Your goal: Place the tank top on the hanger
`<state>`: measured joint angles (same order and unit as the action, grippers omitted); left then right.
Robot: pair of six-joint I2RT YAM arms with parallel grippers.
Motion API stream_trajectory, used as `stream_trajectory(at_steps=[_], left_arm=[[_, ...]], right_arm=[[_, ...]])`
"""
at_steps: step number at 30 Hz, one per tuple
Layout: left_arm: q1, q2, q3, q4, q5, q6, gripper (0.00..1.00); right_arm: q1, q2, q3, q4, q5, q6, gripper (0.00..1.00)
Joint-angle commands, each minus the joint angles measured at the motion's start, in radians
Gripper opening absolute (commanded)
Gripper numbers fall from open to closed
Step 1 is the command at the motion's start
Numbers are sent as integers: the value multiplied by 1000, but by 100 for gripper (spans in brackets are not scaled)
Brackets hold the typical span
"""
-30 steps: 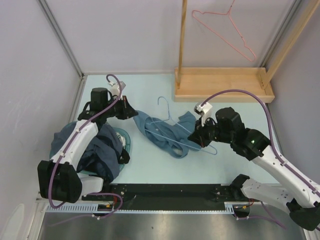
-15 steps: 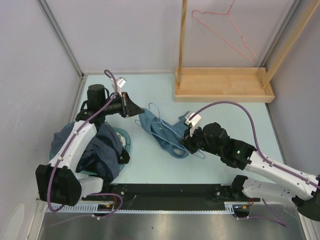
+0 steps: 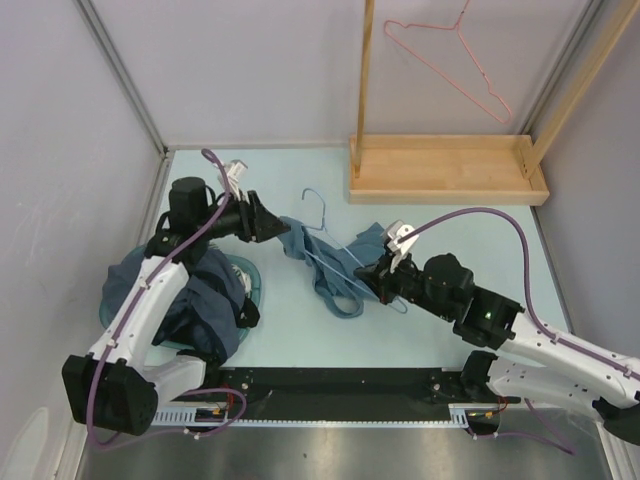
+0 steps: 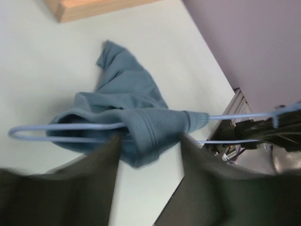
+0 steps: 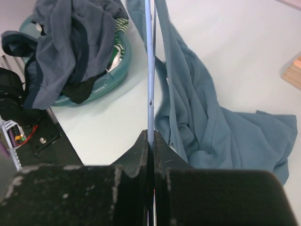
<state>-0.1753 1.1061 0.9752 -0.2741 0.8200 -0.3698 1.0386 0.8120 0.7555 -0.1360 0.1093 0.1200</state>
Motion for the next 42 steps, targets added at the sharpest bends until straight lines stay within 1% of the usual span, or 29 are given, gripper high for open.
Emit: stream_trajectory(at_steps=[1,2,3,4,8,9,10,12,14,15,16,17,18,19,20,21,24,27,29,33,39,40,42], left_arm=[[0,-37,0,-53,-149,51,78],[0,-49,3,-53,-166,52,86],[0,-64,6,-63,-208,57,98],[0,-81,13,-66,-228,61,100],[0,-188,20,-114,-329,104,100],[0,-210,19,-123,-356,120,99],[0,-227,13,-128,-363,130,99],[0,-287,7,-132,-364,163,99],[0,-327,-10,-129,-328,187,99],[0,-357,-15,-123,-303,221,99],[0,-370,-21,-122,-245,241,99],[0,-382,-24,-114,-220,255,99],[0,-394,-27,-108,-196,276,99],[0,-410,-30,-103,-164,285,99],[0,-417,-32,-91,-110,292,99],[0,-422,-32,-85,-84,299,99],[-1,-408,-27,-50,17,298,99],[-6,-358,-7,-40,82,307,99],[-15,-322,5,-39,91,315,99],[-68,-279,19,-37,94,341,99],[-133,-217,34,-13,143,354,99],[-139,-212,34,-14,171,358,98],[-151,-201,33,-13,189,365,90]], right_arm=[[6,-34,28,75,-42,10,0],[6,-39,28,72,-52,10,0],[6,-40,27,65,-56,9,0],[5,-39,30,62,-59,6,0],[-29,-45,30,52,-103,4,0],[-60,-46,33,52,-146,9,0],[-78,-47,33,52,-201,10,0],[-124,-45,36,53,-264,12,0],[-195,-40,44,64,-371,20,0],[-218,-39,45,70,-458,23,0],[-271,-30,53,78,-500,27,0],[-293,-25,57,81,-538,27,0],[-319,-19,65,79,-616,24,0],[-353,-1,77,72,-647,18,0],[-367,7,99,52,-677,4,0],[-380,19,114,41,-735,-2,0],[-410,67,165,0,-836,-28,0],[-425,99,191,-14,-920,-34,0],[-437,113,197,-8,-953,-33,0],[-459,131,200,18,-1034,-8,0],[-472,157,197,36,-1097,6,0],[-477,161,197,39,-1102,7,0],[-483,165,199,41,-1111,7,0]])
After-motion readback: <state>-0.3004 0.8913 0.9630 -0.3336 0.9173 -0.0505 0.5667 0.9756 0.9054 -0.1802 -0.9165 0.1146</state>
